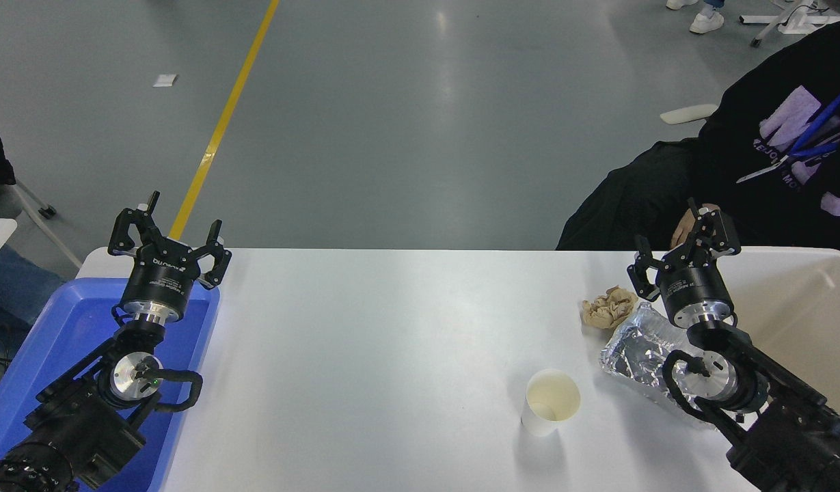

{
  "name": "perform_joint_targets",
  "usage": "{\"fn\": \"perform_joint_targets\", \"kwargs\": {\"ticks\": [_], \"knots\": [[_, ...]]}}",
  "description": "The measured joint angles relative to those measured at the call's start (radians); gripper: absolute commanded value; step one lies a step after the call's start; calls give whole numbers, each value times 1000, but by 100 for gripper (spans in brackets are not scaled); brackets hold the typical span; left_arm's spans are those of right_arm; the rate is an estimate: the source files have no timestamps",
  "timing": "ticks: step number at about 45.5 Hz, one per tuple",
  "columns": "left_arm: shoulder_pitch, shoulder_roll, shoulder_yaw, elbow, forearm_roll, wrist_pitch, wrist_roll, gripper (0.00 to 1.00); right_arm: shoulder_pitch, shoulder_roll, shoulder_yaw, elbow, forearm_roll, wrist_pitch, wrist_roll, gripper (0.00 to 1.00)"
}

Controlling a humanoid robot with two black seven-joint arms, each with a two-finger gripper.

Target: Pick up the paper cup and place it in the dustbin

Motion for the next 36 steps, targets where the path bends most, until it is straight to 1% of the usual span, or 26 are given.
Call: {"fn": "perform_joint_targets", "kwargs": {"ticks": [12,21,27,30,36], "knots": [[0,0,0,0,0,0,0,98,6,-10,-18,-3,0,-3,-3,100],[0,0,-1,0,0,0,1,98,35,-94,-169,8,38,-8,-5,100],[0,0,-1,0,0,0,1,98,126,-202,-424,39,112,-6,-5,100],[0,0,-1,0,0,0,1,98,208,-255,-606,52,146,-2,-5,100],[-1,0,0,0,0,0,1,98,420,-315,-985,69,185,9,-5,100]]}}
